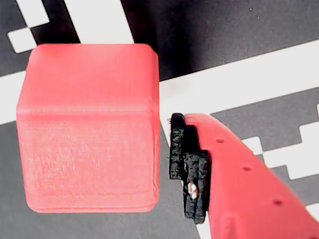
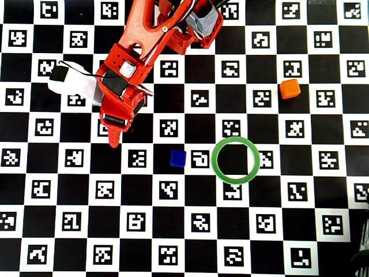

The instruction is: Grab the red cube then put it in the green circle then put the blue cube on top and finally the orange cube on top

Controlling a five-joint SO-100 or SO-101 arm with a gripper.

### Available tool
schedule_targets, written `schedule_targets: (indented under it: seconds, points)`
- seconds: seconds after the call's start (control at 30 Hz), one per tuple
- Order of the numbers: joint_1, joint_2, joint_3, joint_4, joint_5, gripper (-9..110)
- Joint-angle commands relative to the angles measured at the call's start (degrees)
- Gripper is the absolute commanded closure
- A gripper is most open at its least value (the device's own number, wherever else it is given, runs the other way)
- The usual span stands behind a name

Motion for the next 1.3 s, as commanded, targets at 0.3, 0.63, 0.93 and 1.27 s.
schedule_targets:
  seconds: [0.3,0.63,0.93,1.27]
  points:
    - [0.70,2.37,-0.44,-0.70,0.44,76]
    - [0.79,3.43,0.44,-1.49,0.70,93]
    - [0.09,5.10,-9.14,8.35,-0.53,95]
    - [-10.11,5.19,-35.24,31.73,0.70,96]
